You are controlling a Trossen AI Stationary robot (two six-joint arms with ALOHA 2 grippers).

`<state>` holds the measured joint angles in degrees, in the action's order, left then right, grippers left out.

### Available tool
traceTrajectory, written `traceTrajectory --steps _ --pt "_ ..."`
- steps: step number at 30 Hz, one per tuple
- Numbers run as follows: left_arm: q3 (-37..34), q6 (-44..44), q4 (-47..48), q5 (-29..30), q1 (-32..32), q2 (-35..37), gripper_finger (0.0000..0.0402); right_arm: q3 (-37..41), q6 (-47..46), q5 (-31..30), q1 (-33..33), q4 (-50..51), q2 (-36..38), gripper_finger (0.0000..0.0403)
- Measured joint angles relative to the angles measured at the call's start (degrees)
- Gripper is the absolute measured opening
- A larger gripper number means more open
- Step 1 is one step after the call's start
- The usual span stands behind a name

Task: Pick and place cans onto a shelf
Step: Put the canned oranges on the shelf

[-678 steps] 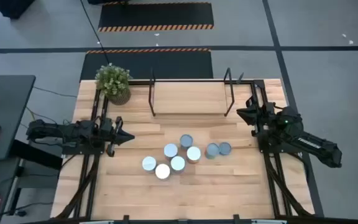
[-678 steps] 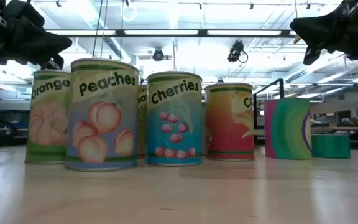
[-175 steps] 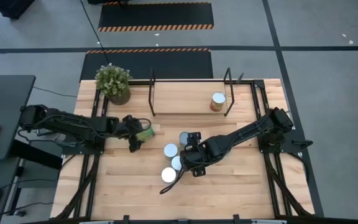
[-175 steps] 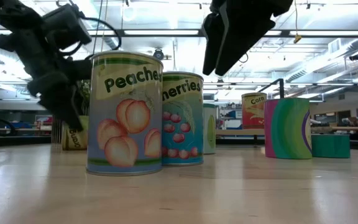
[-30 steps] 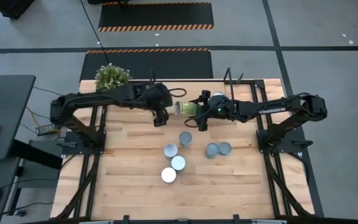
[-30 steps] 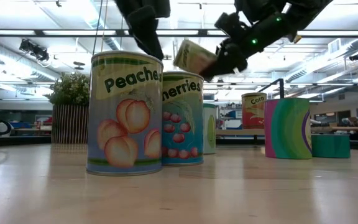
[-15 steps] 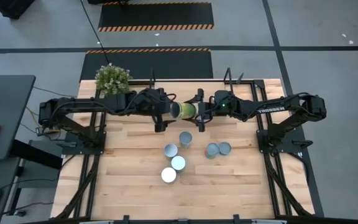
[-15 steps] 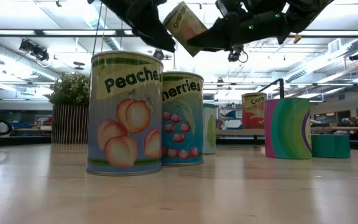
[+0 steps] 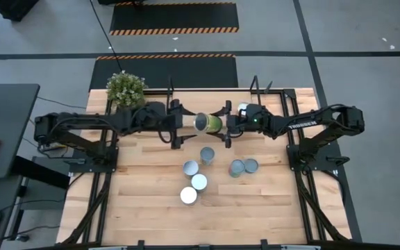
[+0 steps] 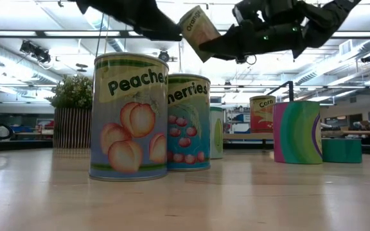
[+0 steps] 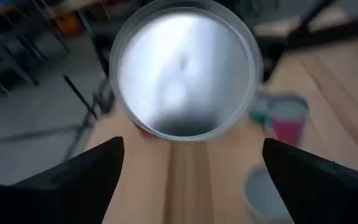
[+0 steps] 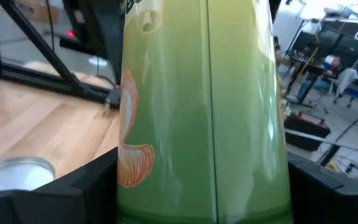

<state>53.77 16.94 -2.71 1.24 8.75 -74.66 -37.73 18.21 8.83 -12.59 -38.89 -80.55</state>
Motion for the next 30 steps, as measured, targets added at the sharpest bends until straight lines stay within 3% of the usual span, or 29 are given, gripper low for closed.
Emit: traceTrajectory --steps 5,17,30 --pt "-4.16 -1.1 -11.26 -0.95 0.0 -0.18 0.0389 0.56 -0.3 1.79 0.08 -3.47 -0.02 0.0323" --pt "-4.58 -4.25 -28.42 -6.03 0.13 -5.28 0.0389 0.59 -0.67 5.77 0.21 -8.7 -0.03 0.0323" --pt "-4.18 -4.27 -37.68 -11.97 0.44 -6.76 0.0389 0.59 -0.71 7.33 0.23 -9.41 -0.04 0.0323"
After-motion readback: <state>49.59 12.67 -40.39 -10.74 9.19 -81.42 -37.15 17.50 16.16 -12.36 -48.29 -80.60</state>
